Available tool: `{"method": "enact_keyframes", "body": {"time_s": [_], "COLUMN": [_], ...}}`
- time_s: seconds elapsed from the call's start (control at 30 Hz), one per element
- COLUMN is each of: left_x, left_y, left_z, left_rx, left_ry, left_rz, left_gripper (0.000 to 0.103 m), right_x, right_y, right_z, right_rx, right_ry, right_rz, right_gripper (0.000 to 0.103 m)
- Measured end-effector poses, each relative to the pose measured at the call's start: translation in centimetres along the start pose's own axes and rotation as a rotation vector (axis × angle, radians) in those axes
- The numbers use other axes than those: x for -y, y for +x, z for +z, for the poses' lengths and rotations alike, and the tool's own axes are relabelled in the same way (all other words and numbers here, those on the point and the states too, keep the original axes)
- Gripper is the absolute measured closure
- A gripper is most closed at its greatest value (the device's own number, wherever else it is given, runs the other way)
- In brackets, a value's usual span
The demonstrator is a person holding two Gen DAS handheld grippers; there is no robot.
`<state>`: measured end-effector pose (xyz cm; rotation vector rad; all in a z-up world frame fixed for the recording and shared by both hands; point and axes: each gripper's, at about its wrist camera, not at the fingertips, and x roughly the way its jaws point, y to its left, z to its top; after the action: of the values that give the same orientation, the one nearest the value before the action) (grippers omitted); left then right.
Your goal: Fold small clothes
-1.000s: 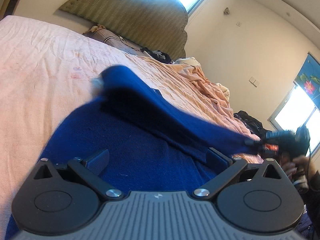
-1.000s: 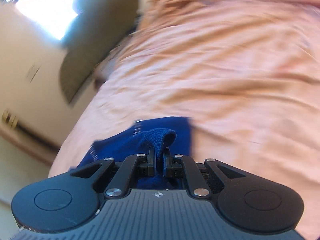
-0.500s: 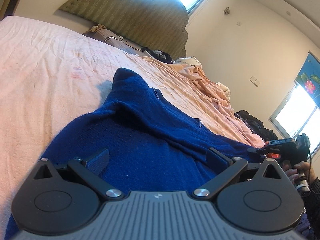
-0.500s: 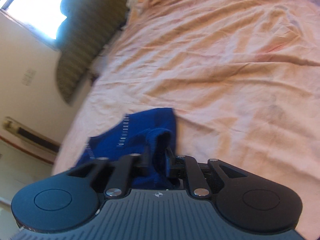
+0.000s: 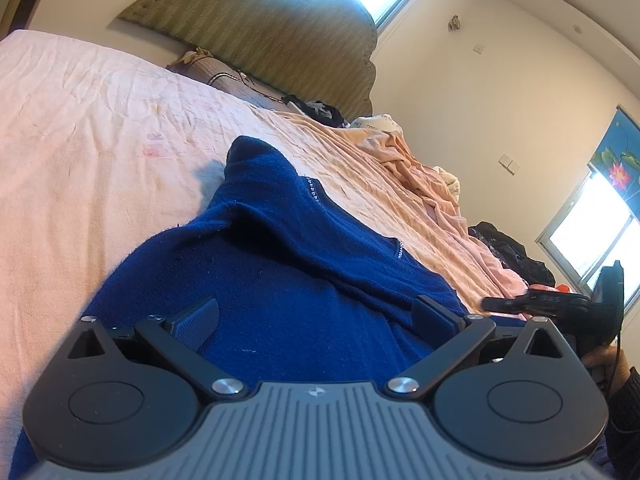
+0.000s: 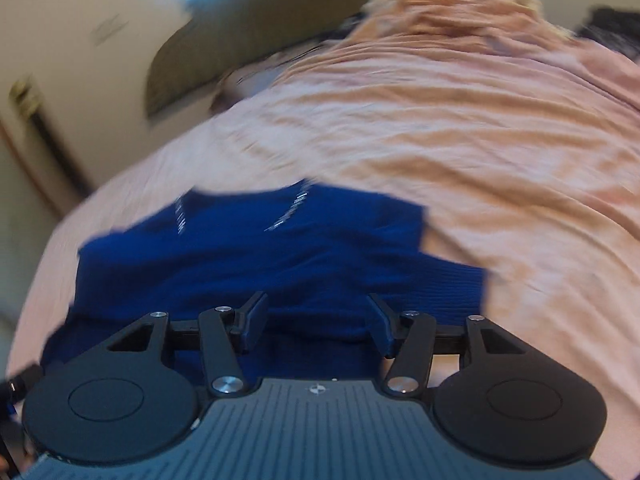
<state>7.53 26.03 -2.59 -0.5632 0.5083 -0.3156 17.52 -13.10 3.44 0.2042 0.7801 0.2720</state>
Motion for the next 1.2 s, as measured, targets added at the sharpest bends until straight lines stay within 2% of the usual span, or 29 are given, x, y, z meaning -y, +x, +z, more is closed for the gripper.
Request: {"method": "enact_keyframes", "body": {"time_s": [0.1,0.17,0.27,0.37,0.5,0.63,0.7,0.77,0.8,0.87,0.9,0.93,1.1,1.2], "left_x": [0.0,-0.1,-0.2,-0.4,-0.4,0.0,0.1,0.0,0.0,0.0,0.1,0.1,0.1,0.9], "left_y": [0.0,0.0,0.0,0.0,-0.1,0.0,0.0,-0.1,0.0,0.0,0.0,0.0,0.1,-0.1], "left_z": [0.0,0.1,0.1,0.1,0.1,0.0,-0.1,-0.1,0.0,0.0,0.0,0.0,0.0,0.0], "left_rx": [-0.001,-0.001,0.001,0.004,0.004,-0.007,-0.006,-0.005,-0.006,-0.008,-0.008,-0.007,-0.009,-0.019], "left_ry": [0.001,0.0,-0.004,-0.015,-0.015,0.016,0.018,0.015,0.015,0.014,0.014,0.013,0.017,0.054], "left_rz": [0.002,0.002,-0.002,-0.01,-0.009,0.012,0.017,0.018,0.018,0.018,0.018,0.018,0.023,0.067], "left_gripper": [0.0,0.0,0.0,0.0,0.0,0.0,0.0,0.0,0.0,0.0,0.0,0.0,0.0,0.0], "right_x": [-1.8,-2.0,-3.3,-3.0,-2.7,-3.9,-4.9,-5.6,-6.3,-7.8,-8.1,-8.2,-8.3,-8.7], "right_y": [1.9,3.7,3.2,0.6,-1.2,0.7,2.2,4.4,4.3,3.3,2.4,1.2,-6.7,-9.3], "right_z": [0.4,0.0,-1.3,-1.8,-1.5,-0.6,-0.8,-1.6,-2.3,-3.2,-3.6,-4.2,-9.7,-13.7], "right_rx": [-0.018,-0.116,-0.187,-0.153,-0.069,-0.026,-0.009,-0.08,-0.063,-0.09,-0.103,-0.106,0.025,0.041], "right_ry": [-0.001,0.018,-0.113,-0.077,0.024,0.071,0.055,0.032,-0.03,-0.149,-0.161,-0.151,-0.103,-0.047], "right_rz": [0.012,0.022,0.036,0.009,0.09,0.099,0.076,0.047,0.039,0.011,0.007,0.014,0.037,0.044], "right_gripper": [0.049,0.048,0.045,0.045,0.041,0.039,0.032,0.031,0.028,0.027,0.029,0.03,0.027,0.027]}}
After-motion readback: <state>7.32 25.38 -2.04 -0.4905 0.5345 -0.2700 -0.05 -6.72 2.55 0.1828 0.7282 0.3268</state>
